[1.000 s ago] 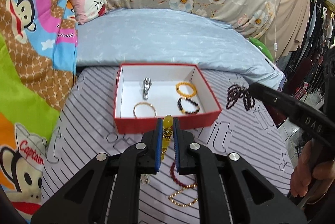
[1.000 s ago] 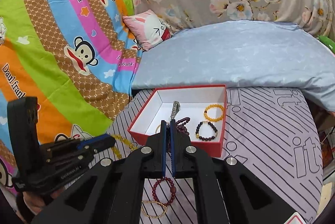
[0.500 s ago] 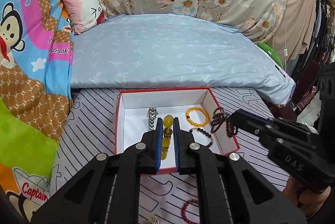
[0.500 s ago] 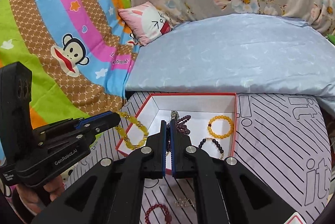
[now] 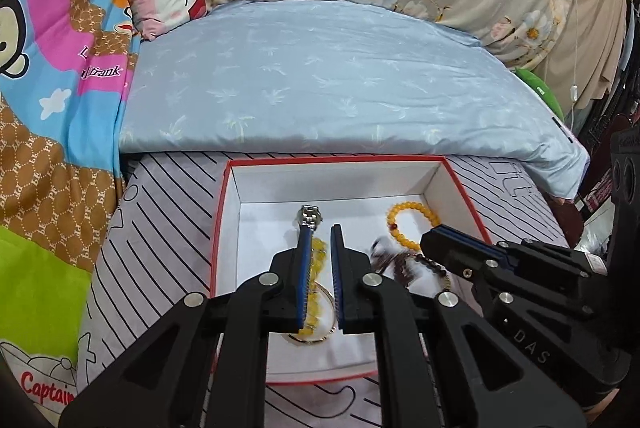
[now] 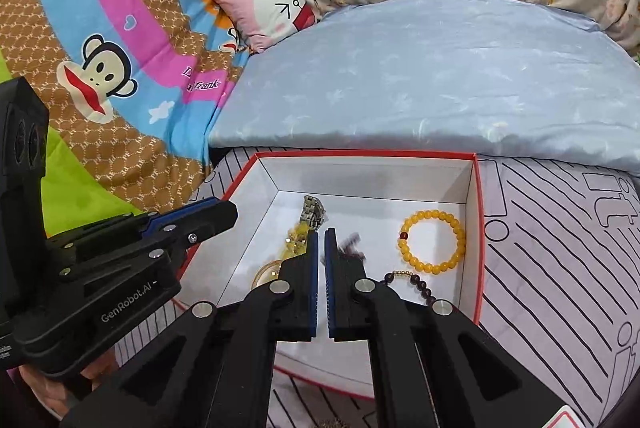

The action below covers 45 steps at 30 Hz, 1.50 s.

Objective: Organize jewelry

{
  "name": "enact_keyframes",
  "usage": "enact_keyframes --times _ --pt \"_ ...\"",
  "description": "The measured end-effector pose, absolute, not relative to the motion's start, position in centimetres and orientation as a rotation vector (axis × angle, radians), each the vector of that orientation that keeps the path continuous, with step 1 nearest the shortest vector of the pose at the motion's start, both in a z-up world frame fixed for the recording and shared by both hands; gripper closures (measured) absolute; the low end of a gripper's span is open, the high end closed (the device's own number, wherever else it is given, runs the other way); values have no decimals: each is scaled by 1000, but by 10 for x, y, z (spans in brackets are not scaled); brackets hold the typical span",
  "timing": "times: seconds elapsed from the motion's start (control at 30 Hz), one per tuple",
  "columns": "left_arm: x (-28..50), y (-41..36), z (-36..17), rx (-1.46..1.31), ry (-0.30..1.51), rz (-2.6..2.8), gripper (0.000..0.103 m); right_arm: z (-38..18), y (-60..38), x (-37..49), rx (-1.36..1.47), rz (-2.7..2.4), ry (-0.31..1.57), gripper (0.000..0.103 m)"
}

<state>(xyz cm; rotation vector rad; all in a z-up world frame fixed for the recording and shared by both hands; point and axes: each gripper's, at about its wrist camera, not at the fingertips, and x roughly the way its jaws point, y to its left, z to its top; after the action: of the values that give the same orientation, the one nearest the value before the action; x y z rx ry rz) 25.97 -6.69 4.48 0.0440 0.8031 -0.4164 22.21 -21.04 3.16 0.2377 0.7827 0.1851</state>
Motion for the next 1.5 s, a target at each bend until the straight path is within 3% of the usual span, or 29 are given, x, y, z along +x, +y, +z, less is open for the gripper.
enact_keyframes --times 0.03,0.1,0.13,0.17,0.4,0.87,0.93,1.07,1.2,1.33,1.5 --pt "261 -67 44 46 807 -413 94 31 -210 223 236 183 782 100" --pt "265 -65 40 48 823 -389 81 30 -211 224 238 175 779 98" --pt "265 -64 40 47 823 -373 62 30 -211 223 239 169 775 97" --pt "264 -62 40 47 813 -360 52 30 -212 220 239 160 773 94" --pt "247 -53 40 69 798 -336 51 38 -214 196 247 148 753 81" --pt "186 -38 43 64 813 -349 51 54 -197 121 214 121 732 75" --pt "174 -34 42 63 816 -347 51 54 -197 109 207 110 732 68" --pt "153 -22 32 41 837 -340 43 45 -196 79 179 65 742 60" --pt "135 -9 13 20 881 -325 43 30 -197 56 176 41 772 52" --pt "119 0 -10 7 918 -297 35 14 -194 37 155 20 800 49" --pt "105 0 -33 37 945 -271 35 -3 -194 23 174 6 830 46"
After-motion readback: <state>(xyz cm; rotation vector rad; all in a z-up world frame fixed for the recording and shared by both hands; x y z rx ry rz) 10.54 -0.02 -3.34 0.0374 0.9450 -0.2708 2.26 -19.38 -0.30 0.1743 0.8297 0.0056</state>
